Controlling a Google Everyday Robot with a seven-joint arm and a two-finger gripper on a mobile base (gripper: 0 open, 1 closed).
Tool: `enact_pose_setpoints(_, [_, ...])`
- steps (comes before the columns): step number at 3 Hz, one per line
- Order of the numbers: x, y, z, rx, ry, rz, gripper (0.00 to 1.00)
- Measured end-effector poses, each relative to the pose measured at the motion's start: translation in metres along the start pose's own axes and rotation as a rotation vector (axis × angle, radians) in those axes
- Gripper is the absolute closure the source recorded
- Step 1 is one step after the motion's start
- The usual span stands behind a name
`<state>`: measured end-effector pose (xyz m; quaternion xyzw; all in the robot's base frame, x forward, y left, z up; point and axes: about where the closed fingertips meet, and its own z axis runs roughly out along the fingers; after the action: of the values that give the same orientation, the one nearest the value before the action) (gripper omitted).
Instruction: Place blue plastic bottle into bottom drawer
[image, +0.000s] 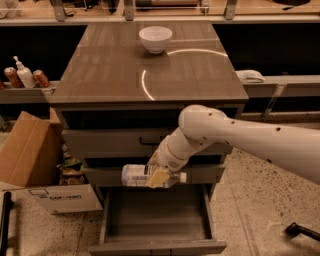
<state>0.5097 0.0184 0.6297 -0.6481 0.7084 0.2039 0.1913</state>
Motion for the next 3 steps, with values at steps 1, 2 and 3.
enact_pose_setpoints(1, [0.034,-0.005,0.041,-0.009,-0.074,0.043,1.0])
enact_pose_setpoints(2, [0.067,-0.007,0.081,-0.011,-0.07,0.1,1.0])
enact_pose_setpoints(3, [0.071,-0.007,0.087,-0.01,-0.072,0.111,1.0])
